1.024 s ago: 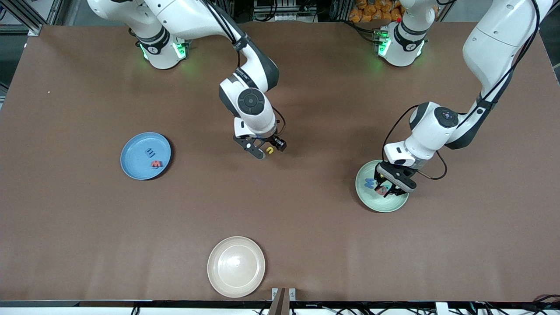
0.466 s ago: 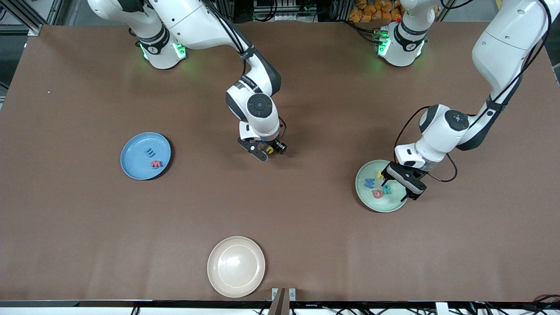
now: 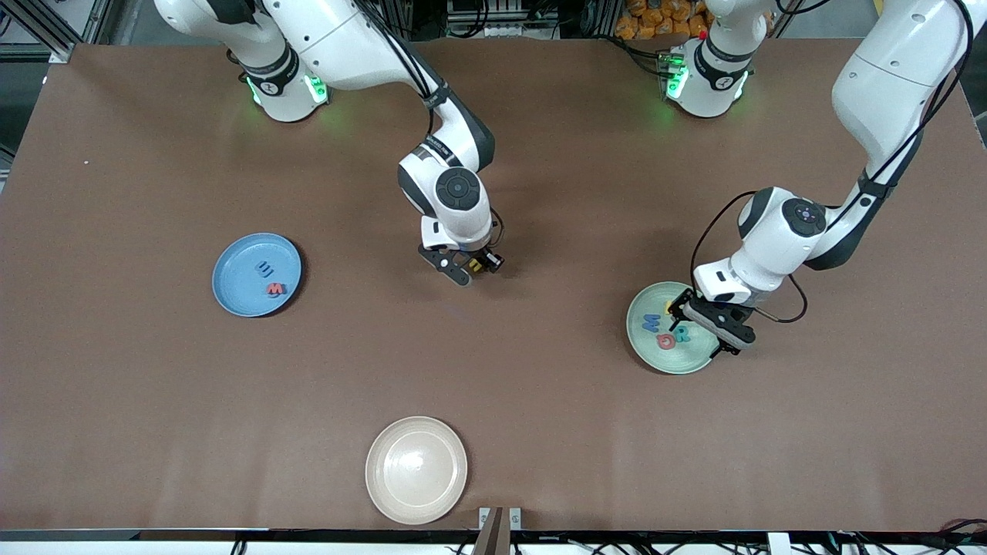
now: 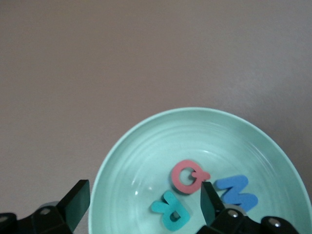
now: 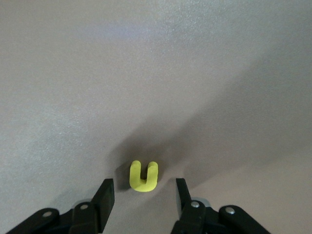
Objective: Sort upper and lower case letters into plates
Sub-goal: 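Grasp the yellow u with the right gripper while the left gripper withdraws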
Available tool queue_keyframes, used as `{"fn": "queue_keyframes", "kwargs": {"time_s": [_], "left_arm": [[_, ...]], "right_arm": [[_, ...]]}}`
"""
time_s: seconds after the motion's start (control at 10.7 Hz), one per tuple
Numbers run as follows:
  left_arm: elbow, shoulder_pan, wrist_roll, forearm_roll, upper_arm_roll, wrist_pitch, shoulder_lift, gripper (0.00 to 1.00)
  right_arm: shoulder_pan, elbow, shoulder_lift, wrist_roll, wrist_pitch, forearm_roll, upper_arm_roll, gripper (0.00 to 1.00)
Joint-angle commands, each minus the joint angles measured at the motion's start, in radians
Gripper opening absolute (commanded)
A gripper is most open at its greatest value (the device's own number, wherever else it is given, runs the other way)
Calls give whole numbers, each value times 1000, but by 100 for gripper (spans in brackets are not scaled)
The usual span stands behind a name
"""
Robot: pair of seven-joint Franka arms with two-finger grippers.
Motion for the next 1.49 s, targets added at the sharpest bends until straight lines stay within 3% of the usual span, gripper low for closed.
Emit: {"fn": "queue_keyframes", "kwargs": {"time_s": [0.0,0.19,0.28,0.47,0.75,0.93,1.12,1.4], "left_arm": [[19,3,-125,16,-14,-141,-89,100],[59,4,-211,-10,-35,-319,-167,100],[120,4,-243,-24,-64,-488,-194,100],[264,3,-263,-43,-121,-777,-194,100],[346,15,-257,-73,-147,-907,-208,100],[397,7,-233,-161,-140,-979,-237,100],[398,-46,-158,-262,-45,-1045,-312,100],[400,-248,-116,-387,238,-1132,-422,100]], "right_arm": [[-7,31,23,27,2,-22,5,48],[-7,31,24,27,2,-22,3,35],[-7,31,26,27,2,-22,3,32],[-7,33,31,27,4,-22,3,32],[-9,33,37,27,4,-24,3,32],[-12,42,35,16,1,-24,3,1],[-55,53,0,-42,-22,-28,5,0],[-171,45,-122,-319,-256,-22,6,0]]}}
